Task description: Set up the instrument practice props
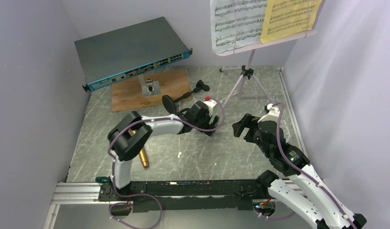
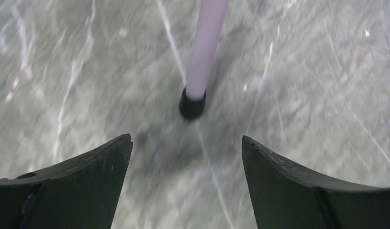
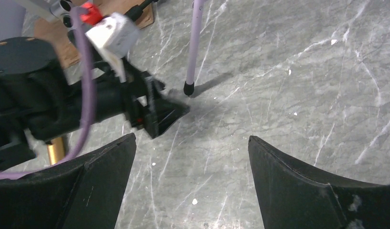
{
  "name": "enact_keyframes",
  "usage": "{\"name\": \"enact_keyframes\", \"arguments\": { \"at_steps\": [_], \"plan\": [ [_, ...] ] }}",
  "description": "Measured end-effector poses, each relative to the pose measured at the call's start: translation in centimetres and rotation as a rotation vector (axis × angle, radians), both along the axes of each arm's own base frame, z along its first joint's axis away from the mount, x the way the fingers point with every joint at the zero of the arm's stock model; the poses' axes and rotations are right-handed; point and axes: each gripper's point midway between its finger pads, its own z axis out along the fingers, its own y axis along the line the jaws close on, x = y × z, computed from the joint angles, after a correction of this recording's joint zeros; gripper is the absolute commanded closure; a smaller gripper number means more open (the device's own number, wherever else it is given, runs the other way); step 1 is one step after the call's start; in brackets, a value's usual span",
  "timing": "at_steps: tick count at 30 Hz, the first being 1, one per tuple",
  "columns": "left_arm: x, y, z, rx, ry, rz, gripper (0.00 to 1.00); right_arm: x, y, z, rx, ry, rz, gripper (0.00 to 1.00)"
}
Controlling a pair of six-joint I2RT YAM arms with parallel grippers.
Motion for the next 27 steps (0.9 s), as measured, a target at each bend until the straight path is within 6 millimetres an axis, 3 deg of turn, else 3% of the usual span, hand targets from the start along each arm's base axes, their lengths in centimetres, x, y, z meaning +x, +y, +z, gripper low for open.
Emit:
{"name": "enact_keyframes", "arguments": {
  "at_steps": [4,10,12,14,17,21,27],
  "plan": [
    [-2.5,3.6,3.0,-0.003,0.023,0.029,0.06,0.2,0.1,-0.2,-0.010,0.007,0.002,0.04],
    [-6.0,9.3,13.2,-0.188,-0.050,0.114,0.01,1.0,1.1,-0.2,-0.002,0.009,0.026,0.01],
    [-7.2,11.7,15.5,-0.245,-0.063,0.166,0.00,1.5,2.0,-0.3,0.004,0.015,0.050,0.01],
    [-8.2,14.0,16.5,-0.272,-0.055,0.226,0.01,2.3,3.4,-0.9,0.006,0.040,0.086,0.02],
    [-8.4,17.1,16.1,-0.258,-0.005,0.352,0.01,3.3,5.5,-1.9,0.011,0.086,0.142,0.04],
    [-7.1,20.3,13.3,-0.175,0.092,0.572,0.01,3.7,7.4,-3.2,0.029,0.138,0.209,0.04],
    [-2.5,20.4,9.1,-0.052,0.130,0.795,0.01,3.3,8.0,-1.8,0.072,0.100,0.242,0.04]
  ]
}}
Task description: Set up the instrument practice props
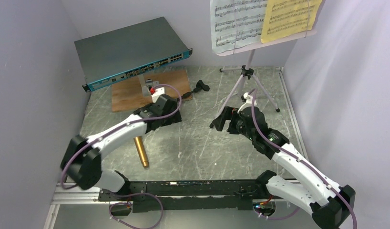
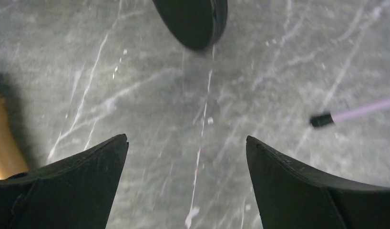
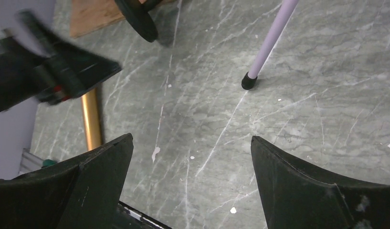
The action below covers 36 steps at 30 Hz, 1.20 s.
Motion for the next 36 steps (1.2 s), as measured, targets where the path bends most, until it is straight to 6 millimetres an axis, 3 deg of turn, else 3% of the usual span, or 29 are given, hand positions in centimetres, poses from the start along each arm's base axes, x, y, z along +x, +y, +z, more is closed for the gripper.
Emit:
{"name": "enact_keyframes", "arguments": {
  "at_steps": [4,9,15,21,24,28,33,36],
  "plan": [
    [3.6,-0.7,-2.6,0.048,0.005,0.095,0.00,-0.8,-0.7,1.7,0.026,-0.046,-0.008,0.03],
    [7.5,-0.1,-5.6,0.151,-0.025,0.232,0.02,-1.8,-2.1,3.8,0.060,-0.114,-0.034,0.02],
    [11.6,0.7,-6.9,0.231,-0.073,0.324,0.31,-2.3,-2.7,3.6,0.050,-0.110,-0.045,0.02],
    [12.5,1.3,-7.3,0.265,-0.093,0.335,0.67,-2.2,-2.6,3.2,0.041,-0.097,-0.045,0.02],
    [11.6,1.9,-7.0,0.269,-0.097,0.317,0.77,-2.2,-2.6,3.0,0.039,-0.094,-0.045,0.02],
    [7.4,3.5,-5.6,0.242,-0.063,0.250,0.79,-2.3,-2.7,2.1,0.024,-0.074,-0.044,0.02],
    [1.3,4.8,-1.6,0.087,-0.085,0.151,0.78,-2.0,-2.2,0.9,0.000,-0.045,-0.023,0.01],
    [-2.0,5.4,1.2,-0.017,-0.129,0.093,0.84,-2.1,-1.0,1.0,0.011,-0.047,0.041,0.01]
  ]
}}
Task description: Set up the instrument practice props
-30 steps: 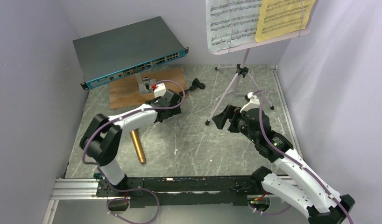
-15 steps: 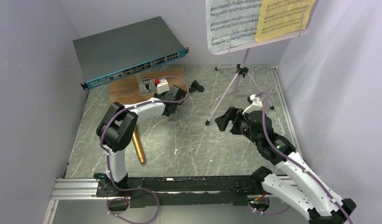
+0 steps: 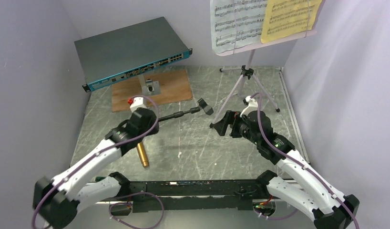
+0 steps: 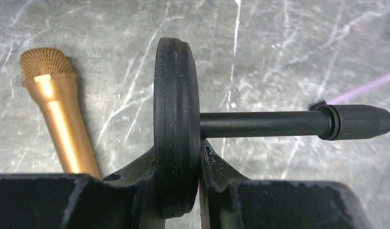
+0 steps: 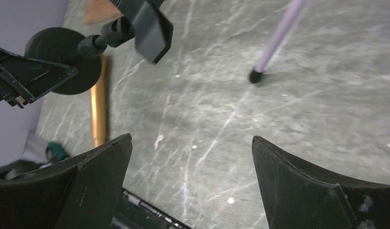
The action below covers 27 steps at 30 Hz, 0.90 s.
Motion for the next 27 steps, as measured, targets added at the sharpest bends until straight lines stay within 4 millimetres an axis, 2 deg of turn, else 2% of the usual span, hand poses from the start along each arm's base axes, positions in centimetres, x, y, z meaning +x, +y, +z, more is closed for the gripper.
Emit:
{"name": "enact_keyframes", "arguments": {
  "at_steps": [3,5,9,12,15,17,19,23,25,27],
  "plan": [
    [-2.6,0.4,1.8,-0.063,-0.035,-0.059,0.99,-0.5,2.0,1.0,0.057,-0.021,0.110,0.01],
    [-3.8,0.2,2.2,-0.107,-0.040,-0.098,1.00,-1.2,3.9,2.4,0.123,-0.043,0.214,0.00],
    [-6.4,-1.3,1.2,-0.231,-0.002,-0.187,1.00,-3.5,6.7,5.3,0.244,-0.071,0.420,0.00],
    [-7.7,-3.3,-0.3,-0.343,0.051,-0.248,1.00,-5.3,7.1,7.4,0.284,-0.111,0.514,0.00],
    [-8.6,-5.7,-1.4,-0.472,0.121,-0.299,1.00,-6.9,6.0,9.6,0.278,-0.203,0.548,0.00],
    [-8.8,-7.5,-1.2,-0.568,0.163,-0.338,1.00,-7.8,4.8,11.0,0.270,-0.275,0.532,0.00],
    [-8.5,-9.4,-0.2,-0.676,0.193,-0.374,1.00,-8.5,3.4,11.9,0.263,-0.336,0.490,0.00],
    [-7.5,-12.7,2.4,-0.905,0.231,-0.458,1.00,-9.1,-0.7,14.0,0.272,-0.481,0.308,0.01],
    [-7.2,-14.1,3.7,-1.009,0.248,-0.507,1.00,-8.8,-2.2,14.2,0.279,-0.519,0.226,0.01],
    [-7.3,-15.0,4.5,-1.077,0.270,-0.562,1.00,-8.3,-2.5,13.4,0.274,-0.520,0.195,0.02]
  ]
}}
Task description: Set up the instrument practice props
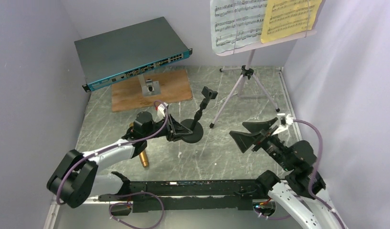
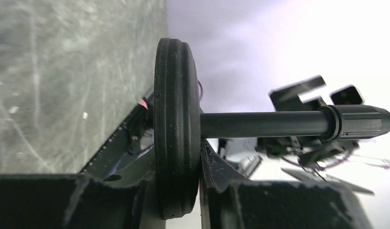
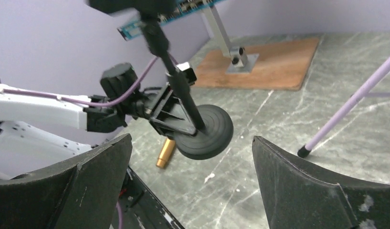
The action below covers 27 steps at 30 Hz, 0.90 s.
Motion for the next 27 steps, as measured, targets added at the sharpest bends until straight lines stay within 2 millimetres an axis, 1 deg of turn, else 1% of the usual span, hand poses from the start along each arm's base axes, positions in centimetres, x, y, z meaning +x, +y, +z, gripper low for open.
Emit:
{"name": "enact_keyframes", "arguments": {
  "at_steps": [3,5,6,9,13,15,18,20,22,23,25,26,27],
  "plan": [
    [-0.8,-0.9,0.7,-0.070,0.020,-0.086,1.00,1.3,1.2,-2.3,-0.024,0.032,0.015,0.06],
    [-1.3,-1.2,1.4,-0.110,0.020,-0.133,1.00,2.1,2.8,-3.5,-0.043,0.050,0.067,0.08],
    [-1.6,-1.3,1.7,-0.126,0.019,-0.155,1.00,2.4,3.6,-3.8,-0.048,0.054,0.093,0.10],
    [-2.7,-1.8,2.4,-0.166,0.010,-0.223,1.00,3.5,6.5,-3.4,-0.039,0.036,0.200,0.15],
    [-4.2,-2.5,2.6,-0.183,0.007,-0.292,1.00,4.2,9.2,-2.8,-0.021,-0.004,0.310,0.18],
    [-4.7,-2.9,2.6,-0.190,0.014,-0.312,1.00,4.1,10.2,-2.4,-0.007,-0.024,0.362,0.24],
    [-4.9,-3.2,2.5,-0.199,0.013,-0.325,1.00,3.3,11.4,-1.3,0.020,-0.071,0.427,0.32],
    [-5.1,-3.5,2.2,-0.201,0.020,-0.336,1.00,2.8,12.0,-1.0,0.025,-0.090,0.457,0.39],
    [-5.2,-3.8,1.8,-0.200,0.036,-0.344,1.00,2.0,12.7,-0.9,0.023,-0.105,0.488,0.50],
    [-5.3,-3.9,1.6,-0.201,0.041,-0.348,1.00,1.9,12.8,-0.9,0.020,-0.110,0.494,0.57],
    [-5.4,-4.0,1.5,-0.206,0.035,-0.361,1.00,1.7,13.1,-0.9,0.007,-0.127,0.494,0.75],
    [-5.6,-4.0,1.5,-0.211,0.028,-0.372,0.97,1.9,13.2,-0.9,-0.003,-0.135,0.485,0.83],
    [-5.7,-4.0,1.6,-0.216,0.030,-0.380,0.89,2.0,13.4,-0.8,-0.019,-0.153,0.476,0.90]
  ]
}}
